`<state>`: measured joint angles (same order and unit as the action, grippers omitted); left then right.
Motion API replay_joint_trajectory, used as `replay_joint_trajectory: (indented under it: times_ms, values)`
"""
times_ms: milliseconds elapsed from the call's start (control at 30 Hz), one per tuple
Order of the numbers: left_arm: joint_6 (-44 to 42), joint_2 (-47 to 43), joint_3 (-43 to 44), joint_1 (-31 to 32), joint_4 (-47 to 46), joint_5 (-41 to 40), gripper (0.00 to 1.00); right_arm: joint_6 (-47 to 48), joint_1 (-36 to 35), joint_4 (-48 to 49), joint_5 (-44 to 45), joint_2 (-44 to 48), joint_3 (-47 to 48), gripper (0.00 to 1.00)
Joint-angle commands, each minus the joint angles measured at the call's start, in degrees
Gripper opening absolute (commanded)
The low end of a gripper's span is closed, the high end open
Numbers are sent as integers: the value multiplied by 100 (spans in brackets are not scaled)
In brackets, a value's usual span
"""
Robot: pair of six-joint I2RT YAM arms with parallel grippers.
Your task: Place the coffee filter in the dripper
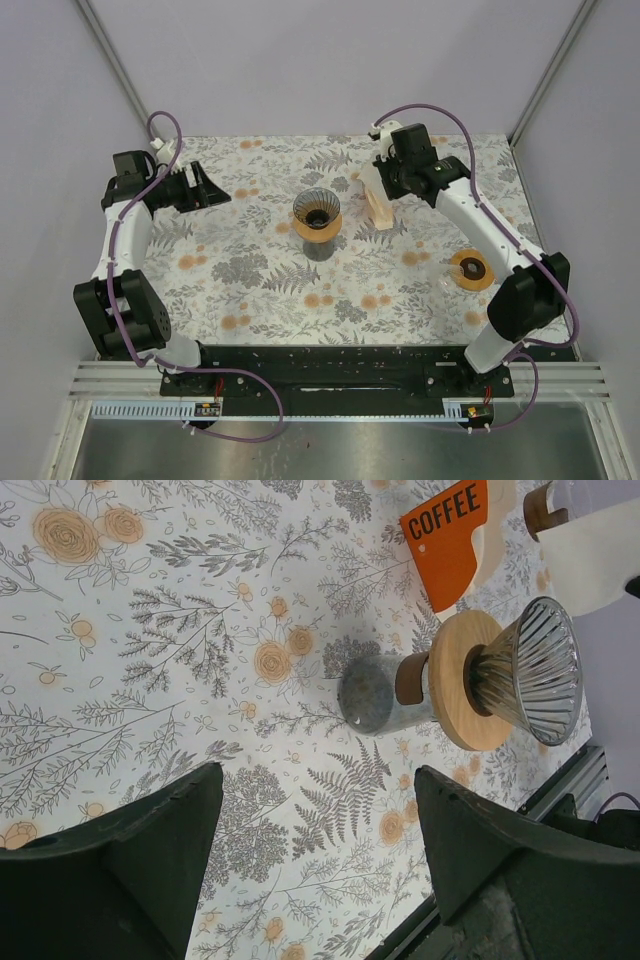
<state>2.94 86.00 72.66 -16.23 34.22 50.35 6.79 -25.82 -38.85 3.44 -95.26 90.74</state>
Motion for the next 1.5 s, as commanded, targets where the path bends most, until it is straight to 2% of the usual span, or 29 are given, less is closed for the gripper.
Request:
replay_joint_trajectory:
  times_ms: [0, 133, 267, 533, 667, 833, 1300, 1467]
  values:
    - [-118, -92, 327, -38, -65, 309, 81, 587, -45, -131, -45, 342, 338, 0]
    - [-206, -92, 459, -38, 67, 379, 80, 902, -124, -290, -326, 464, 594, 0]
    - [-259, -83, 678, 40, 234, 450, 80, 1649, -396, -228, -590, 675, 769, 0]
    - [-742, -118, 1188, 506, 884, 458, 80, 3493, -1117, -728, -871, 685, 1376, 0]
    - [-909, -153, 1426, 726, 1174, 441, 80, 4592, -1433, -1413, -960, 562, 1525, 0]
    - [-927, -215, 1514, 981, 1219, 441, 80, 5499, -1899, -1582, -372, 395, 1429, 0]
    - [-892, -110, 1558, 1464, 1228, 248, 80, 6756, -2427, -1186, 1272, -396, 1675, 0]
    - [-892, -57, 1549, 1570, 1228, 221, 80, 7309, -2585, -1064, 1555, -467, 1343, 0]
